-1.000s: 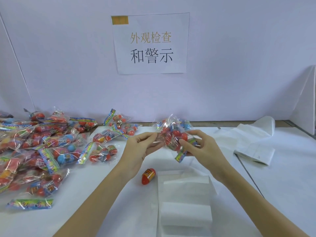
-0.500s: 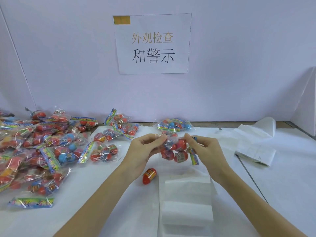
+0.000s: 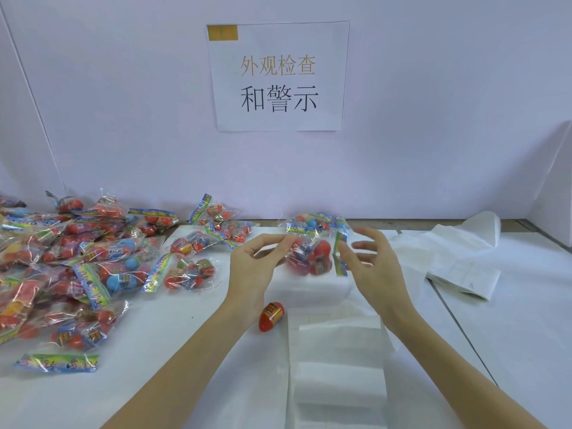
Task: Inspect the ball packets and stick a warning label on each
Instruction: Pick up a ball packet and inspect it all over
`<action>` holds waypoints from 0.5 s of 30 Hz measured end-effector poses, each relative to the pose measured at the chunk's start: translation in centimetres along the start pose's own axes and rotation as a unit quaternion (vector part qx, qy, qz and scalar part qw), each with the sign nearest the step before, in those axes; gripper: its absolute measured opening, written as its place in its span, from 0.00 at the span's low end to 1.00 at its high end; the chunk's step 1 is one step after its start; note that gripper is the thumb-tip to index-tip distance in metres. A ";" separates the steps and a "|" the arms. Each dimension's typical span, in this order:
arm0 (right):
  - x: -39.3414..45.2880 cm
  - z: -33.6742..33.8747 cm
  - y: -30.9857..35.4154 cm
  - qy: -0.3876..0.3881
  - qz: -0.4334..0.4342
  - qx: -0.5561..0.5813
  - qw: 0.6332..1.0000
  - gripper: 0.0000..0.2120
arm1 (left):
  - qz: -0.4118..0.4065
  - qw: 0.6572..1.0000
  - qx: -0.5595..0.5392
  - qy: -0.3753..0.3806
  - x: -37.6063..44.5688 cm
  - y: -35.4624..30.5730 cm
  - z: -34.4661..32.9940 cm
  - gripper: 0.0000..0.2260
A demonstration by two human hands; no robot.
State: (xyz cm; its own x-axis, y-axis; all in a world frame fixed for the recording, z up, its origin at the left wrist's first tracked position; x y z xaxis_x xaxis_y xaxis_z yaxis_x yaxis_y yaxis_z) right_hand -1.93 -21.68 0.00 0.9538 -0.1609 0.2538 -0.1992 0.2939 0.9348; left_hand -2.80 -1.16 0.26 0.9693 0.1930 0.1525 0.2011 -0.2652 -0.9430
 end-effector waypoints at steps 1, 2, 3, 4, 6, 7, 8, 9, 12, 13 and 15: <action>0.1 0.1 -0.2 -0.021 -0.008 -0.018 1.000 0.15 | -0.018 1.000 -0.003 0.007 -0.1 -0.1 -0.1 0.03; 0.1 0.3 -0.2 -0.022 -0.036 -0.008 0.999 0.18 | -0.042 0.999 0.002 0.020 -0.1 -0.1 -0.3 0.04; 0.3 0.3 -0.5 -0.004 -0.092 0.052 0.994 0.22 | -0.070 0.997 0.017 0.041 -0.3 -0.2 -0.5 0.05; 0.3 0.2 -0.4 0.032 -0.163 0.166 0.972 0.26 | -0.096 0.992 0.034 0.072 -0.4 -0.3 -0.8 0.05; 0.1 0.2 -0.3 0.107 -0.265 0.344 0.894 0.30 | -0.136 0.973 0.091 0.161 -0.6 -0.1 -1.2 0.04; 0.2 0.4 -0.4 0.134 -0.270 0.376 0.876 0.29 | -0.152 0.959 0.133 0.198 -0.6 0.0 -1.3 0.05; 0.2 0.6 -0.3 0.149 -0.253 0.379 0.878 0.26 | -0.161 0.946 0.176 0.221 -0.5 0.0 -1.3 0.05; 0.4 0.8 -0.4 0.157 -0.228 0.371 0.886 0.22 | -0.163 0.935 0.215 0.231 -0.4 0.0 -1.1 0.06; 0.7 0.9 -0.5 0.173 -0.196 0.366 0.893 0.20 | -0.135 0.923 0.275 0.233 0.0 -0.2 -0.1 0.09; 0.7 0.9 -0.4 0.182 -0.189 0.370 0.891 0.19 | -0.122 0.927 0.265 0.234 0.0 -0.3 0.0 0.14; 0.9 0.9 -0.1 0.188 -0.167 0.361 0.898 0.17 | -0.067 0.958 0.173 0.217 -0.1 -0.6 0.0 0.22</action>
State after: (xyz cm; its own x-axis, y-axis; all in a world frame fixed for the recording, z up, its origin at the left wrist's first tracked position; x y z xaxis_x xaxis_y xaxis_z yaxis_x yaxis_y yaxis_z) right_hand -1.27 -22.74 0.34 0.9688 0.2433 -0.0463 0.1484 -0.4203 0.8952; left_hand -3.04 -1.04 0.84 0.9203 -0.2284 0.3177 0.3426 0.0782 -0.9362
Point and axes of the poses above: each hand's wrist, its own x-axis towards the middle knuckle, its own z-axis out of the back of the hand, y = z × x, the point moved 2 cm from there along x, towards the middle knuckle, and after that the axes turned 4 degrees about -x, right-handed, at the moved point
